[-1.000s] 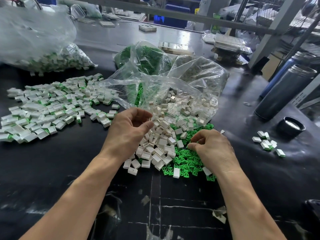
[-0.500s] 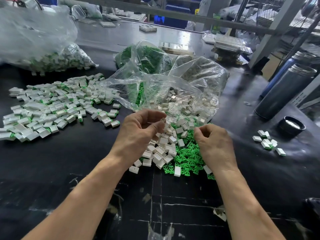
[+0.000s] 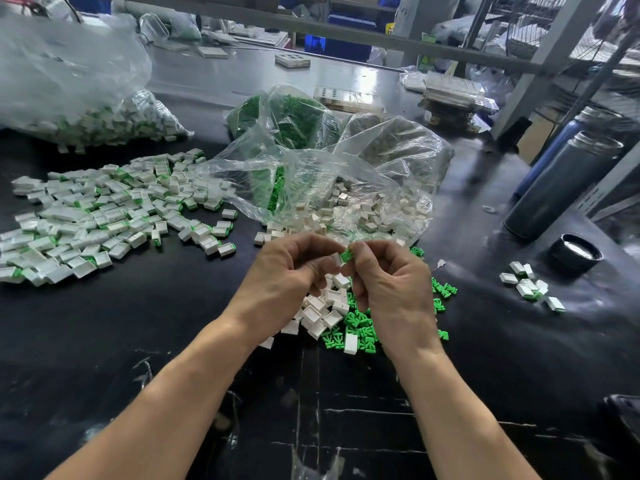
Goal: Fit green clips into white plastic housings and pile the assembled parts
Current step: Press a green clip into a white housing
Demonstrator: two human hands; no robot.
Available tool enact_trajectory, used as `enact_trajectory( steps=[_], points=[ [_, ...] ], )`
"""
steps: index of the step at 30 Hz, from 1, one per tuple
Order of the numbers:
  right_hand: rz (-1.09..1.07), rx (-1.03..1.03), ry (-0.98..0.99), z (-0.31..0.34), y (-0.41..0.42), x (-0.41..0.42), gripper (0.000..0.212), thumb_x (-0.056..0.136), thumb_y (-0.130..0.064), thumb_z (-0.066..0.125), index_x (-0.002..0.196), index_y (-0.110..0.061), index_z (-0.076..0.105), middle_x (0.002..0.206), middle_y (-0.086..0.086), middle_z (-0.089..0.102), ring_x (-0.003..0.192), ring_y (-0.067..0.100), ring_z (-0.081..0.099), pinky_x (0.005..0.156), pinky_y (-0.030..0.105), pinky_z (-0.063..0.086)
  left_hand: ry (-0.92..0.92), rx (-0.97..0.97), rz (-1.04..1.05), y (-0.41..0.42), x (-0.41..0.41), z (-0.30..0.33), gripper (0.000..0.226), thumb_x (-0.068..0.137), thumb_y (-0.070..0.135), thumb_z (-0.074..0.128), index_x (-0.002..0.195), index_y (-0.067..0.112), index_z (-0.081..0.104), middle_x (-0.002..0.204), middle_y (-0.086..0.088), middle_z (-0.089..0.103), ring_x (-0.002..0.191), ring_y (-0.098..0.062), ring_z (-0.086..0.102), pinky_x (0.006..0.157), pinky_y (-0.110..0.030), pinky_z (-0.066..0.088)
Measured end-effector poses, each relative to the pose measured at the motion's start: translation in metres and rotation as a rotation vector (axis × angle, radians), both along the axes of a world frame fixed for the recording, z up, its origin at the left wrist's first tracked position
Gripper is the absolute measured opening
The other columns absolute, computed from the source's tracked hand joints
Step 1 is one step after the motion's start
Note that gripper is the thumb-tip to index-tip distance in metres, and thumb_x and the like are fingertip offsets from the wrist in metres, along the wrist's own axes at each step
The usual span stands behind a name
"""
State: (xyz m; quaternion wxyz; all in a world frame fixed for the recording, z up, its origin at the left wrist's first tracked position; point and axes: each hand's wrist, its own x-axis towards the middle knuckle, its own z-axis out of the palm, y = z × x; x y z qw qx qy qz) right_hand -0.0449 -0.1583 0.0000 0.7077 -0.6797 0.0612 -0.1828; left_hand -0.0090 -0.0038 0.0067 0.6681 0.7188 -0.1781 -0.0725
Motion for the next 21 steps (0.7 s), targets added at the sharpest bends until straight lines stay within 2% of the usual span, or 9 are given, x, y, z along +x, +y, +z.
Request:
enact_trajectory(
  steps=[6, 11, 17, 21],
  points=[
    [-0.040, -0.065, -0.027, -0.0027, 0.0025, 0.0001, 0.016, 0.095, -0.026, 0.069, 0.079, -0.025, 0.072, 0.068, -0.001, 0.070, 0.051, 0.008, 0.055, 0.050, 0.025, 0.041, -0.007, -0.011, -0.003, 0.0003, -0.0014, 0.0008, 0.010, 0.095, 0.005, 0.068, 0.103, 0.011, 0.073, 0.072, 0.005, 0.071, 0.063, -0.009, 0.062, 0.064, -0.021, 0.056],
    [-0.030, -0.102, -0.039, -0.0019, 0.0054, -0.0013, 0.015, 0.099, -0.019, 0.069, 0.085, -0.021, 0.071, 0.069, -0.004, 0.069, 0.053, 0.003, 0.056, 0.051, 0.018, 0.042, -0.042, 0.015, 0.028, -0.0015, -0.0032, 0.0015, 0.010, 0.094, 0.003, 0.070, 0.101, 0.010, 0.074, 0.070, 0.007, 0.071, 0.063, -0.010, 0.063, 0.063, -0.022, 0.056],
    [-0.035, -0.098, -0.007, -0.0019, 0.0066, -0.0025, 0.018, 0.101, -0.018, 0.067, 0.084, -0.023, 0.070, 0.067, -0.005, 0.069, 0.055, 0.004, 0.057, 0.053, 0.020, 0.044, -0.026, 0.011, 0.036, -0.0024, -0.0041, 0.0016, 0.009, 0.094, 0.003, 0.071, 0.099, 0.010, 0.075, 0.075, 0.001, 0.073, 0.064, -0.013, 0.063, 0.064, -0.024, 0.056],
    [-0.089, -0.346, -0.050, -0.0036, 0.0030, -0.0037, 0.013, 0.099, -0.024, 0.069, 0.086, -0.026, 0.070, 0.072, -0.012, 0.071, 0.060, 0.003, 0.063, 0.056, 0.015, 0.047, -0.012, 0.013, 0.045, -0.0032, -0.0042, 0.0010, 0.010, 0.092, 0.004, 0.073, 0.097, 0.012, 0.077, 0.076, 0.000, 0.074, 0.065, -0.011, 0.064, 0.065, -0.022, 0.057]
  ],
)
